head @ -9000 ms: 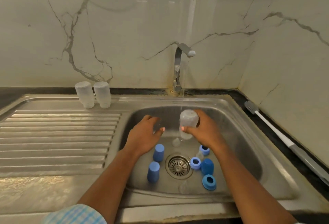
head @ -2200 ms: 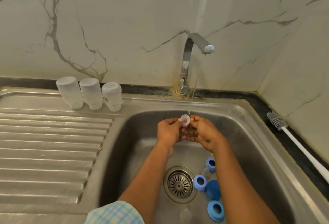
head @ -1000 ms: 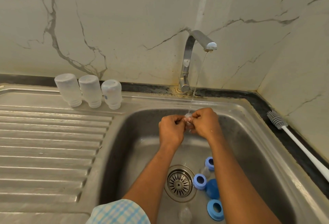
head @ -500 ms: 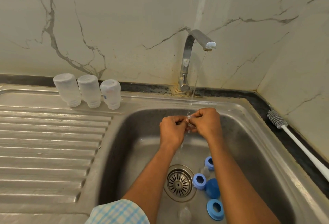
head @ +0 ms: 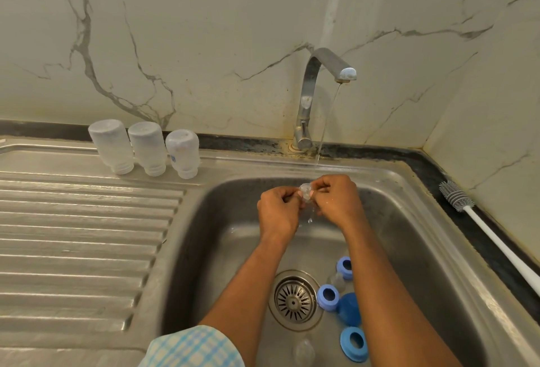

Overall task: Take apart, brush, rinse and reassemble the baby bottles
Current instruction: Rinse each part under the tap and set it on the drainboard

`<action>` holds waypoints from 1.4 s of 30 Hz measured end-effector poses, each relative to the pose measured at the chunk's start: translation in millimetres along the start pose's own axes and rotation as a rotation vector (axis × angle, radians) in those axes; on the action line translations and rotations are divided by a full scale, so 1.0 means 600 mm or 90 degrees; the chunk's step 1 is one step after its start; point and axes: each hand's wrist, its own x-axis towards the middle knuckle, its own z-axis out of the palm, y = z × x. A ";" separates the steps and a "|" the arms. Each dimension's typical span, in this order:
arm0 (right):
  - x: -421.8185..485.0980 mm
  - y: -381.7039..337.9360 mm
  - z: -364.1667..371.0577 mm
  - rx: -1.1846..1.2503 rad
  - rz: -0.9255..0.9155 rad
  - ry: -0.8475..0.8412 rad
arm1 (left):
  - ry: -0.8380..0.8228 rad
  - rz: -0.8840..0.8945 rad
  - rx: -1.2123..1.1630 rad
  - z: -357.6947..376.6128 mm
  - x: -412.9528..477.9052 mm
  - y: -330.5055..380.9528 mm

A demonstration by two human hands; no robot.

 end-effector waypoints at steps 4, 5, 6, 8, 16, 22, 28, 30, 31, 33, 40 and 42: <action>0.000 0.001 0.003 0.019 0.015 0.022 | -0.063 0.017 -0.041 0.006 -0.010 0.008; 0.001 0.003 0.003 0.017 0.013 0.029 | -0.073 0.015 -0.048 0.006 -0.010 0.007; 0.001 0.005 0.003 0.012 0.014 0.037 | -0.080 0.012 -0.053 0.006 -0.010 0.007; 0.002 0.005 0.004 -0.014 0.022 0.055 | -0.087 0.001 -0.057 0.007 -0.010 0.006; 0.004 0.013 0.014 -0.029 0.037 0.063 | -0.110 0.010 -0.004 0.007 -0.011 0.003; -0.007 -0.006 -0.003 0.144 0.056 -0.077 | -0.030 -0.040 -0.063 0.000 -0.004 0.004; -0.009 -0.005 -0.009 0.269 0.091 -0.092 | -0.066 -0.077 -0.249 0.000 -0.017 0.027; -0.009 -0.004 -0.010 0.263 0.072 -0.065 | -0.073 -0.130 -0.324 0.000 -0.014 0.032; -0.008 -0.003 -0.011 0.257 0.061 -0.044 | -0.065 -0.168 -0.350 0.001 -0.011 0.032; -0.006 0.002 -0.011 0.248 0.040 -0.024 | -0.056 -0.222 -0.347 0.001 -0.006 0.027; -0.004 0.003 -0.011 0.225 0.054 -0.073 | -0.076 -0.259 -0.369 -0.008 -0.008 0.020; -0.007 -0.001 -0.010 0.238 0.071 -0.095 | -0.056 -0.243 -0.366 -0.009 -0.010 0.020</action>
